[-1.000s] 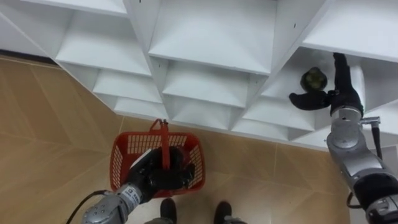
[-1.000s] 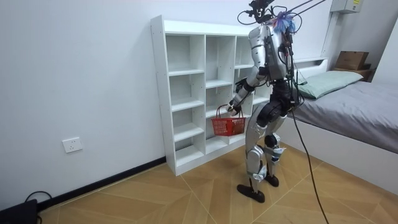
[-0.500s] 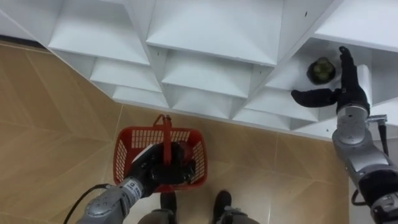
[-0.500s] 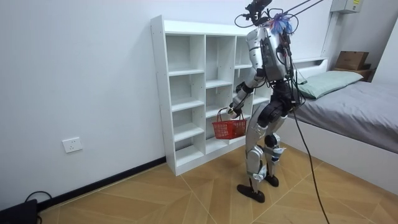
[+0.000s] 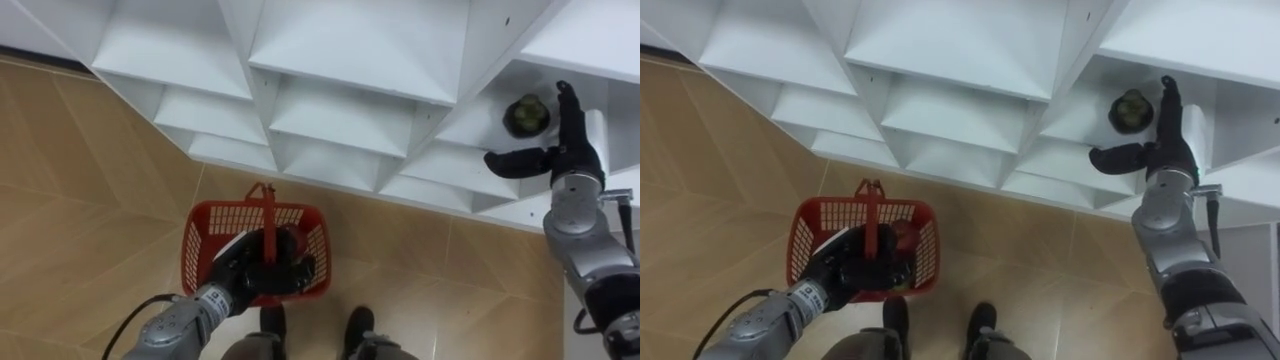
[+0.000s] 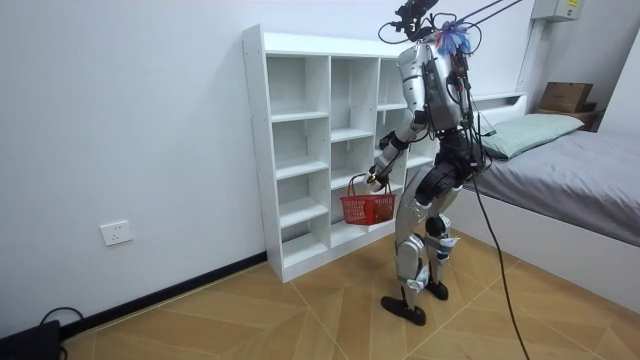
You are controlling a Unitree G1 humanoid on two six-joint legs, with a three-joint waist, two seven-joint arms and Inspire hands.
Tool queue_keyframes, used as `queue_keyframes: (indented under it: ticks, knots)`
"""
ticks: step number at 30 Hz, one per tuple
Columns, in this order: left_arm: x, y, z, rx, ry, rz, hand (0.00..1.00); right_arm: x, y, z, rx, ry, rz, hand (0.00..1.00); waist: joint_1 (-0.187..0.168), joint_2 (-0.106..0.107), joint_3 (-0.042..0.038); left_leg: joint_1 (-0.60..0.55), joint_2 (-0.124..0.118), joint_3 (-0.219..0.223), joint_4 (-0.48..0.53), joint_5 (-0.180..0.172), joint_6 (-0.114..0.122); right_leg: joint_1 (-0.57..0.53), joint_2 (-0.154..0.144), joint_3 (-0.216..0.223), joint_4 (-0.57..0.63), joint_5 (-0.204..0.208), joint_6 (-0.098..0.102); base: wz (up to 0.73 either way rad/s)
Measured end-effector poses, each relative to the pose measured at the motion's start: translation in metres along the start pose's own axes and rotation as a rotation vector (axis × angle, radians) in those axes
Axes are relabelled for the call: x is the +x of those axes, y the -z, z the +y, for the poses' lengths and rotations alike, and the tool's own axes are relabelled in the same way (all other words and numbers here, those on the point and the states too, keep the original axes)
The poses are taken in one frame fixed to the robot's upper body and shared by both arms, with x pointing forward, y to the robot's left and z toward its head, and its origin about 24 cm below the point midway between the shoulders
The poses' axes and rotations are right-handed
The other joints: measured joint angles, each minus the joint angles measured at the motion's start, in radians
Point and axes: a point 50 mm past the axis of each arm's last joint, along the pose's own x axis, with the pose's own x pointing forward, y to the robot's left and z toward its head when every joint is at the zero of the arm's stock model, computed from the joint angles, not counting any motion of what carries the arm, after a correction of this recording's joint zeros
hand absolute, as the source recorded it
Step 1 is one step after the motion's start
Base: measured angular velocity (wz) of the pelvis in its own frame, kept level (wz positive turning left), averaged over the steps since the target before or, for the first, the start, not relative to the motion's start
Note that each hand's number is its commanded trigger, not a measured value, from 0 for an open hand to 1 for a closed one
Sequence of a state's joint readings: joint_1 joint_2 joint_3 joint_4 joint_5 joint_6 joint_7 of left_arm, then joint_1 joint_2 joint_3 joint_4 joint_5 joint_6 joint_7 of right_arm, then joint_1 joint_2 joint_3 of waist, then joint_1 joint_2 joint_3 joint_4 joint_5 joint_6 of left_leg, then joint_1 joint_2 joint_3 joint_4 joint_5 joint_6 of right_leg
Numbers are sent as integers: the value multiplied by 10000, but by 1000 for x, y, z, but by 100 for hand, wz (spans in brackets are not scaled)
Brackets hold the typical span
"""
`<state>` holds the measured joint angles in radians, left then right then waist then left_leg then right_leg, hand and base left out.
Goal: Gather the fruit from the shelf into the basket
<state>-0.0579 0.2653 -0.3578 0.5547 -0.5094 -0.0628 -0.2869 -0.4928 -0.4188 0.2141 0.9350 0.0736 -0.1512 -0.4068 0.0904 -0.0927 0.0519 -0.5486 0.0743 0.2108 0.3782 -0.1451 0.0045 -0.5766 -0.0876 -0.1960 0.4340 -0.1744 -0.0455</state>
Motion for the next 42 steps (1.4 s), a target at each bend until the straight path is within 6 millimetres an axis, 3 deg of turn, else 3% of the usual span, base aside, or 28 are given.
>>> queue_keyframes:
  ticks: [34, 42]
  knots:
    - [6, -12, -1, 94, 125, -347, 100, 5, -4, -1, 48, -333, 72, 0, -7, 5, 13, 10, 6, 19, -13, 1, 1, -10, 8, 44, 4, 1, 0, 0]
    - [8, -15, -1, 137, 152, -419, 100, 5, -4, -1, 54, -371, 59, 0, -9, -81, 87, 10, 7, 21, -16, 1, 1, -9, 10, 46, -5, 1, 0, 0]
